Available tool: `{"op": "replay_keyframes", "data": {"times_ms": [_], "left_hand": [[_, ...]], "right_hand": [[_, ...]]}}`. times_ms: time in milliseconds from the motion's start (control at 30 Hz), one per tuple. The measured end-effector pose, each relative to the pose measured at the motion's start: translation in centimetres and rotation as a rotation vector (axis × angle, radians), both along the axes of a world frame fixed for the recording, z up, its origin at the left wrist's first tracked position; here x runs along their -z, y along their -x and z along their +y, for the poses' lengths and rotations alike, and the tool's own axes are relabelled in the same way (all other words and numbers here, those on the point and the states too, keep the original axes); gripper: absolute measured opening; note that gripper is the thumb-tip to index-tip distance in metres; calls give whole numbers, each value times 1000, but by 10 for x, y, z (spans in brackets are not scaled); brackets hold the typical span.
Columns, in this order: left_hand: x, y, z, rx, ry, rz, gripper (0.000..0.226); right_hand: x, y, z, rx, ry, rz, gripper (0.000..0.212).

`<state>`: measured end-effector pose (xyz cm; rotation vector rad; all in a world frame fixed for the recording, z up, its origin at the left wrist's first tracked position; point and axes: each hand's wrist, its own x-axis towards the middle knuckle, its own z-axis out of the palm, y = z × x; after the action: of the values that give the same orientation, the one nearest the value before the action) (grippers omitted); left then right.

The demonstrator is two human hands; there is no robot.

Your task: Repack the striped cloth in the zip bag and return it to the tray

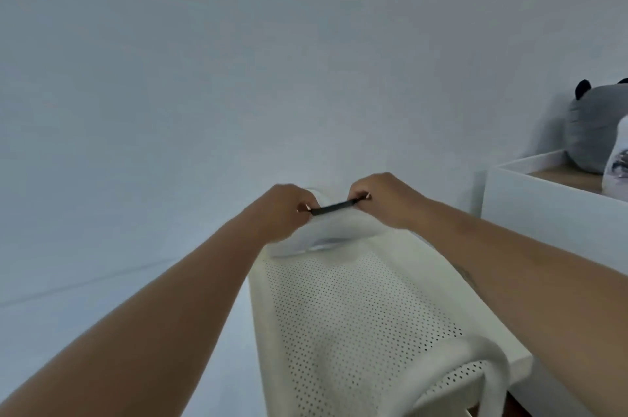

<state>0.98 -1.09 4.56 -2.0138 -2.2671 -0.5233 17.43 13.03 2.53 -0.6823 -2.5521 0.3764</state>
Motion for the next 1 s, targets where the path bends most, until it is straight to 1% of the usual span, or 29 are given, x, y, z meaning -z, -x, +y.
{"op": "replay_keyframes", "data": {"times_ms": [100,200,333,433,533,633,767,833,900,1000], "left_hand": [[38,-11,-8,19,68,-66,24],[68,-21,-13,32,133,-68,23],[94,-32,-19,10,221,-109,23],[106,-42,-22,7,262,-96,24],[117,-49,-24,-11,316,-57,27],[125,-55,-27,-53,336,-45,29],[127,-61,-29,-76,372,3,39],[127,-61,-31,-77,365,-3,44],[124,-59,-35,-86,300,-35,46],[119,-56,-43,-105,187,-70,39]], "right_hand": [[35,-15,-2,-25,62,-86,14],[63,-29,-4,-79,123,-156,18],[93,-48,-10,-114,188,-235,20],[109,-55,-15,-99,225,-267,25],[117,-56,-20,-128,183,-326,27],[121,-58,-24,-168,130,-366,21],[121,-62,-24,-148,187,-352,17],[119,-63,-23,-91,227,-299,23],[113,-66,-24,-21,272,-214,29],[97,-65,-28,-28,286,-117,23]]}}
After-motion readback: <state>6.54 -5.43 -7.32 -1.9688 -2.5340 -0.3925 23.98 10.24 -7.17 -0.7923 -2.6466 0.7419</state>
